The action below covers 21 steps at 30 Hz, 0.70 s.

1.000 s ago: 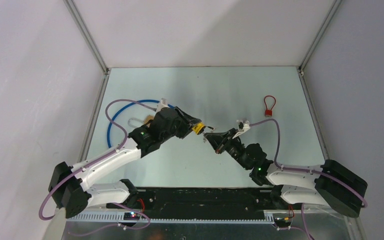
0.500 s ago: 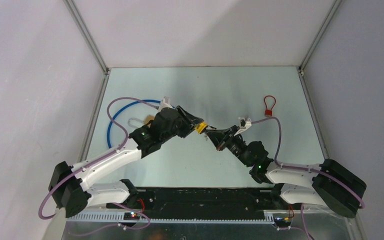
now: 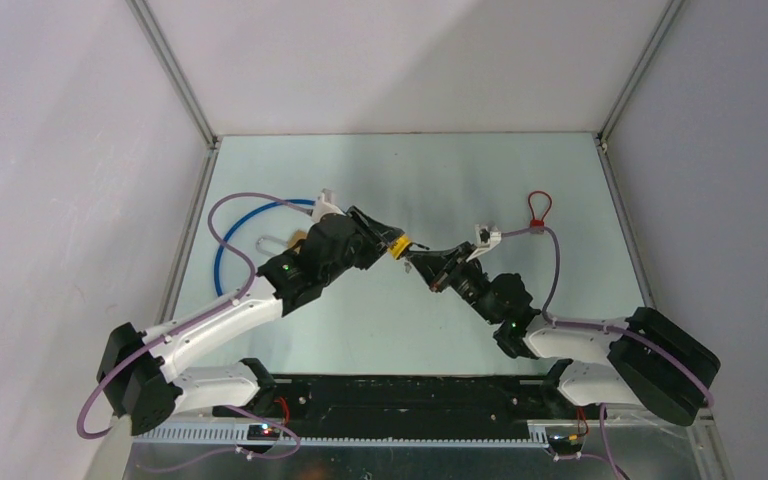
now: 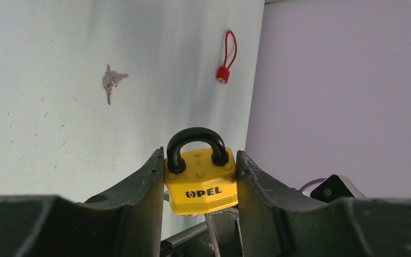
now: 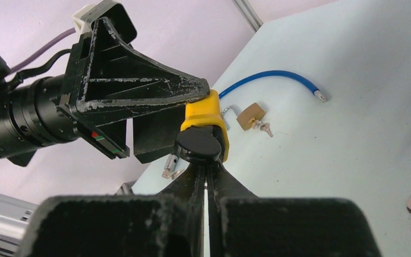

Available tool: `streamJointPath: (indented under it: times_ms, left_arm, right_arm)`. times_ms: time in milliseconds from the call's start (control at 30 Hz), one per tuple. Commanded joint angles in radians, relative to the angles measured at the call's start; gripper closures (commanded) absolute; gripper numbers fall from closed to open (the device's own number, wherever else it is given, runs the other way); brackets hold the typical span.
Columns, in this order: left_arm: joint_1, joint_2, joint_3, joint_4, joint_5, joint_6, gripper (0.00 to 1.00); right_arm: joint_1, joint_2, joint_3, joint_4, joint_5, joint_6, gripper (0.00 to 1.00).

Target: Unlock with the key

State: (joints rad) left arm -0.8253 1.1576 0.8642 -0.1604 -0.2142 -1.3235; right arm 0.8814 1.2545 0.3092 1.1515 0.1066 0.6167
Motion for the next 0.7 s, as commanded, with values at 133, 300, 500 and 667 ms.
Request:
streamJointPath:
  times_ms: [133,300,500,667]
  left_arm:
    - [-0.069,-0.061,0.016,0.214,0.203,0.057,1.0]
    - [-0.074,-0.085,-0.012,0.315,0.238,0.106,1.0]
    - [-0.084,-0.104,-0.047,0.402,0.263,0.135,1.0]
    - [-0.083,-0.135,-0.083,0.451,0.263,0.167,1.0]
  right_arm:
    - [-0.127,0.009,0.097,-0.08,-0.232,0.291,1.0]
    - [-0.172,0.056,0.119,-0.079,-0.336,0.481,1.0]
    - [-0.208,0.132,0.147,-0.065,-0.423,0.686,1.0]
    - [-0.228,0.2,0.148,0.017,-0.48,0.845,1.0]
